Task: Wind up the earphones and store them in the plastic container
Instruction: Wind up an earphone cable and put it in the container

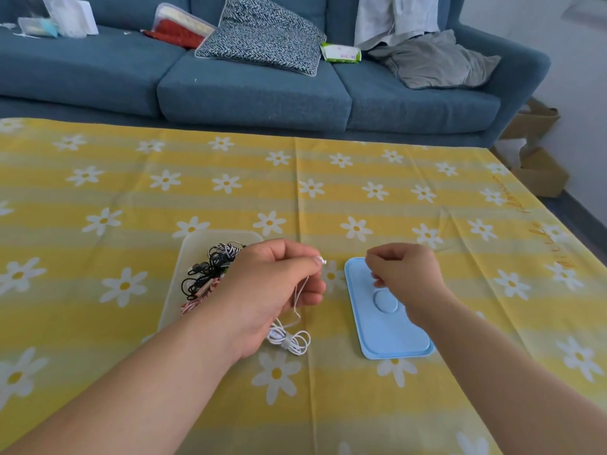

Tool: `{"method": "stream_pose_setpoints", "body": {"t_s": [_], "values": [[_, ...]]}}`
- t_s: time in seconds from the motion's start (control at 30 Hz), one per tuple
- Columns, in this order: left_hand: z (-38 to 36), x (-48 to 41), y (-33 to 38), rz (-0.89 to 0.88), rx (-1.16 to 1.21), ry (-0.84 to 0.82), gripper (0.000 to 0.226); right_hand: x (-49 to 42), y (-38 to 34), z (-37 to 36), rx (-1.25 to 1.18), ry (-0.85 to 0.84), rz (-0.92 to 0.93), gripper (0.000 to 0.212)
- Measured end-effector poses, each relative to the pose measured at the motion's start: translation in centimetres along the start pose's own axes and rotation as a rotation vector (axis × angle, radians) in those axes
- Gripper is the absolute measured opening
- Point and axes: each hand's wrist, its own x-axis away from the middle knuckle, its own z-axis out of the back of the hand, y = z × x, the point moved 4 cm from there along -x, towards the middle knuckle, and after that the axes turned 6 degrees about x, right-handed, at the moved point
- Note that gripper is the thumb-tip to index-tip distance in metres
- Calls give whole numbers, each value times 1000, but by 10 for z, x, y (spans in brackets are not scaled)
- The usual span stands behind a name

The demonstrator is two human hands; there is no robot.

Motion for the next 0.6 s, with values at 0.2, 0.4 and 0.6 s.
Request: {"method": "stream_pose_setpoints", "body": {"t_s": [0.2,0.4,0.6], "values": [[0,0,4,-31,52,26,10,39,-42,-15,-599,-406,-21,19],[-4,-1,5,-94,44,19,11,47,-43,-16,-724,-574,-67,13],[-6,0,5,-147,-3,8,14,52,-46,-20,-778,-649,-63,28]]}}
